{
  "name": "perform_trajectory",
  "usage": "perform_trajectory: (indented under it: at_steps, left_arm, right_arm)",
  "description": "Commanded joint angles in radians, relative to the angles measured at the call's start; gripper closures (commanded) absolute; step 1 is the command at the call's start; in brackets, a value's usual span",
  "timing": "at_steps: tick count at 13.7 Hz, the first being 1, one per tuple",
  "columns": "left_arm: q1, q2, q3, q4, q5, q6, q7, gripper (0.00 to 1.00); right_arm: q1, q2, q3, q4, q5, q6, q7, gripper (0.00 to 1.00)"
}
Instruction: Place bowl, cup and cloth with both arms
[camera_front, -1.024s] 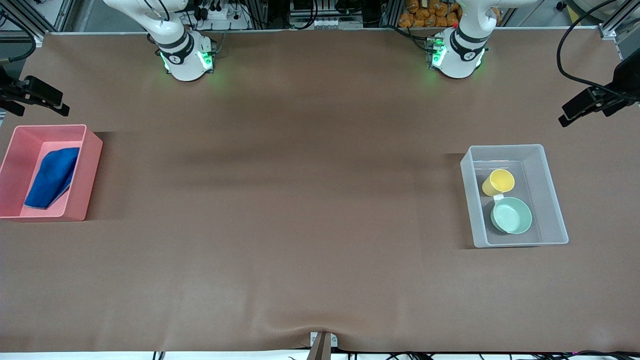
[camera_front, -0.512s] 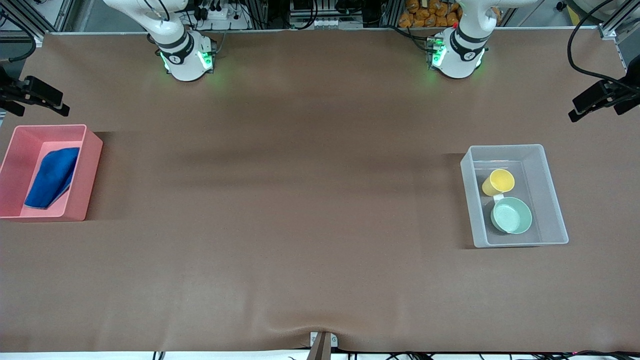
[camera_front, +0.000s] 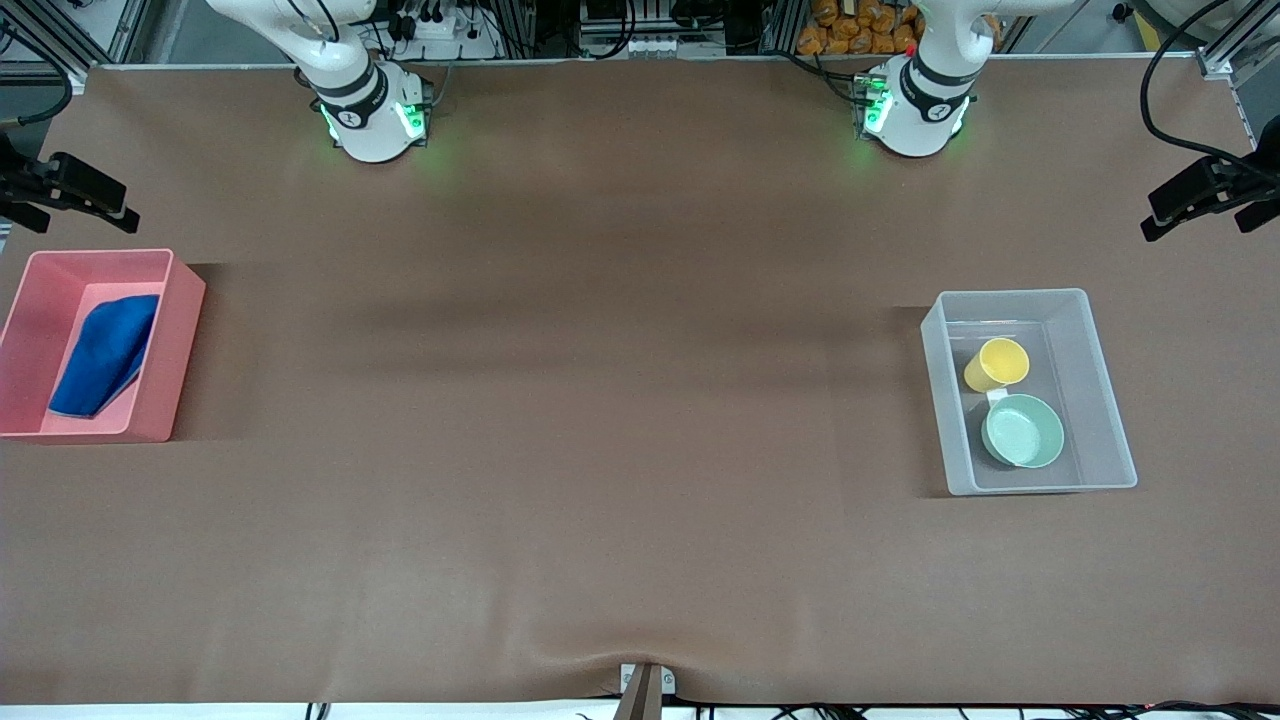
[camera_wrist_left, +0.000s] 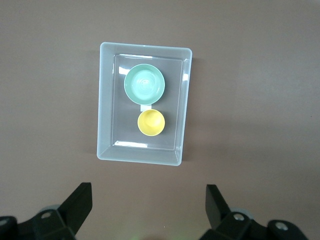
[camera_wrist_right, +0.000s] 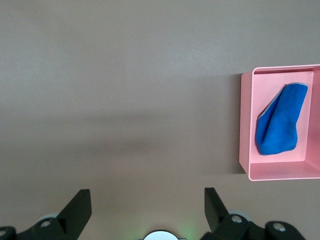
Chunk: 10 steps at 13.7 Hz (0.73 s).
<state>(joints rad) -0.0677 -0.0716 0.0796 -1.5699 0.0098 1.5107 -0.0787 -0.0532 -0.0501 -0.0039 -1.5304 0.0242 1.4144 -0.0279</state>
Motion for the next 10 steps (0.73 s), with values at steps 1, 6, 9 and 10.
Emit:
perform_trajectory:
  at_steps: [1,6,9,10]
  left_arm:
    - [-0.018,0.012,0.008,0.033,0.019,-0.027,0.013,0.0]
    - [-0.029,0.012,0.003,0.033,0.019,-0.033,0.011,0.0]
    - [-0.029,0.012,0.0,0.033,0.018,-0.041,0.01,0.0]
    - [-0.029,0.012,-0.001,0.033,0.018,-0.041,0.005,0.0]
  right_arm:
    - [-0.002,0.007,0.001,0.015,0.0,-0.003,-0.01,0.0]
    - [-0.004,0.007,0.001,0.015,0.0,-0.003,-0.01,0.0]
    - [-0.004,0.007,0.001,0.015,0.0,-0.003,-0.01,0.0]
    - [-0.004,0.007,0.001,0.015,0.0,-0.003,-0.01,0.0]
